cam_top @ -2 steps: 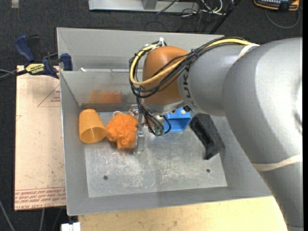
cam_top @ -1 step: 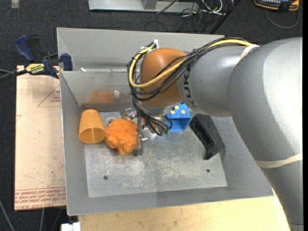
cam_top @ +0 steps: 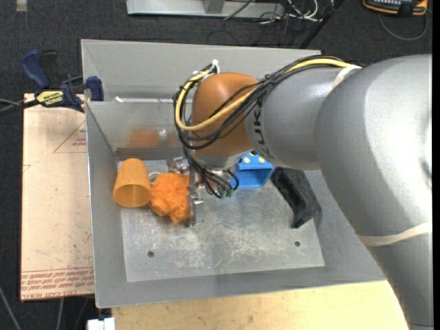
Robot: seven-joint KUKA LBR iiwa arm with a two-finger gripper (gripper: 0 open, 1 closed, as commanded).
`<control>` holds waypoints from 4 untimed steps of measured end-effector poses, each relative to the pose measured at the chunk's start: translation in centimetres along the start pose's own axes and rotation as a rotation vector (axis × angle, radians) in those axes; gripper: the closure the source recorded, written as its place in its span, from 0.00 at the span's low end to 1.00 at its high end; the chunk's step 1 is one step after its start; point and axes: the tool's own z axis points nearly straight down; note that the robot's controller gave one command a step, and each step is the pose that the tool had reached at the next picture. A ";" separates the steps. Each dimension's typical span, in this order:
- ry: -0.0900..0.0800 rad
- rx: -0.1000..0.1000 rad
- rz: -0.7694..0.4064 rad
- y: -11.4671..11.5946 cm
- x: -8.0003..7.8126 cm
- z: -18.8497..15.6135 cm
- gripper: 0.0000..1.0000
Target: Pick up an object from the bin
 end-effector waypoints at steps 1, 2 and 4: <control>0.001 0.000 0.041 0.6 0.0 0.0 0.00; -0.002 -0.001 -0.466 1.8 1.2 0.1 1.00; 0.003 -0.005 -0.455 0.3 3.7 -3.3 1.00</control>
Offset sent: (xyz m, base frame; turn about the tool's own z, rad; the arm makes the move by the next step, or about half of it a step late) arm -0.0164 0.0141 -0.0016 -0.4702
